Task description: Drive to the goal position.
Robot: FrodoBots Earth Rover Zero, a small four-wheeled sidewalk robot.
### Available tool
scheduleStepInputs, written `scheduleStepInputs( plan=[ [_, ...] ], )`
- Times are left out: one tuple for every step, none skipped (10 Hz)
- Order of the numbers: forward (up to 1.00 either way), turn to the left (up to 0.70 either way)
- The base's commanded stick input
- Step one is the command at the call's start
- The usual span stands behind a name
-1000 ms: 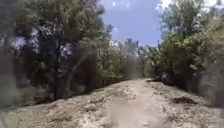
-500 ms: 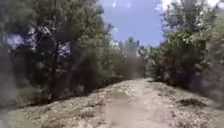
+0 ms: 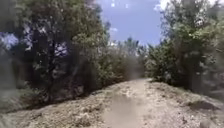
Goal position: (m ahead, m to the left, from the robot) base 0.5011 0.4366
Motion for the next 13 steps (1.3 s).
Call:
scheduleStepInputs(
  plan=[
    [0.45,0.0],
    [0.45,0.0],
    [0.45,0.0],
    [0.45,0.0],
    [0.45,0.0],
    [0.45,0.0],
    [0.45,0.0],
    [0.45,0.0],
    [0.45,0.0],
    [0.45,0.0],
    [0.45,0.0],
    [0.45,0.0],
    [0.45,0.0]
  ],
)
